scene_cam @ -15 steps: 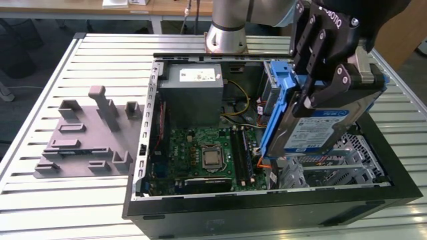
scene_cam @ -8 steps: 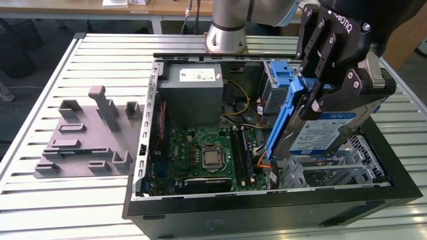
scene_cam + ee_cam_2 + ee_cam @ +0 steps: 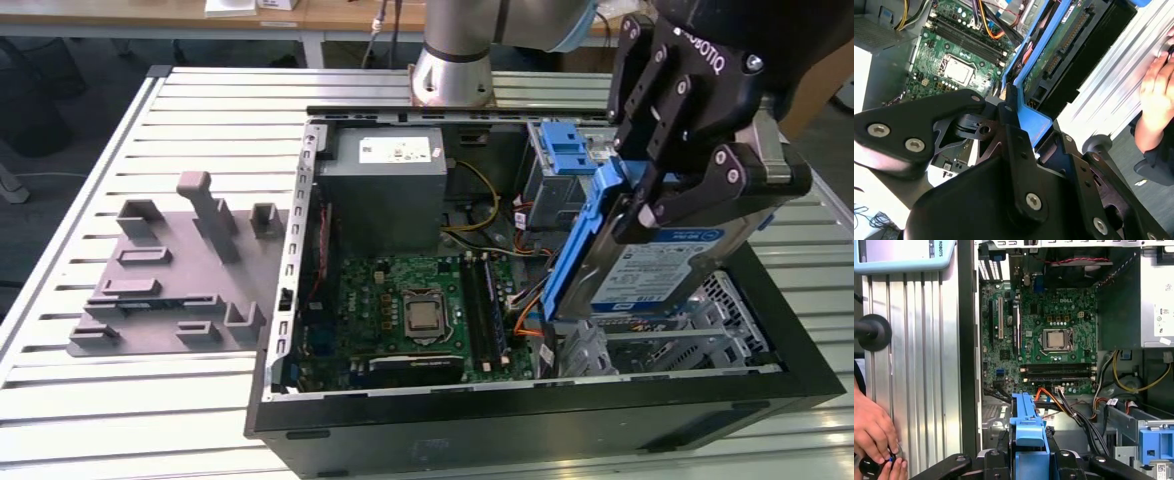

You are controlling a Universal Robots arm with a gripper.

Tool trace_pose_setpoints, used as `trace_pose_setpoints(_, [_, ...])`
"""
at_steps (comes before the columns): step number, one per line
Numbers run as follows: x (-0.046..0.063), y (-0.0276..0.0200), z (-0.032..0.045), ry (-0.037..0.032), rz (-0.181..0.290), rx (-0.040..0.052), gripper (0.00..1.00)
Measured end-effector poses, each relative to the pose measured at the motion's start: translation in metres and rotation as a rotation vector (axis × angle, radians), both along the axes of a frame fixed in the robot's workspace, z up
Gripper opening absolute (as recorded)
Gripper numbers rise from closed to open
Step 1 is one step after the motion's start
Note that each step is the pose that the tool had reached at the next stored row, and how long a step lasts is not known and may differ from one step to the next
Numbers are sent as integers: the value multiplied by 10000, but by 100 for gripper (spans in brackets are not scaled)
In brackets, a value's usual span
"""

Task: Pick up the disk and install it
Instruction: 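Insert the disk into the insertion slot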

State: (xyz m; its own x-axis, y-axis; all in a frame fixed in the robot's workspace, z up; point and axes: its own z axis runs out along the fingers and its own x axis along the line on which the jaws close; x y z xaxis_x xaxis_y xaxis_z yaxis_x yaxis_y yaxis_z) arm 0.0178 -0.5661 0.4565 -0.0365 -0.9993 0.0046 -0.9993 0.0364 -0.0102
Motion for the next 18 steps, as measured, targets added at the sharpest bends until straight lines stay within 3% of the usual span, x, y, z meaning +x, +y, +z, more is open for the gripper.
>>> trace_pose_setpoints(18, [201, -1, -30, 0, 0, 2, 37])
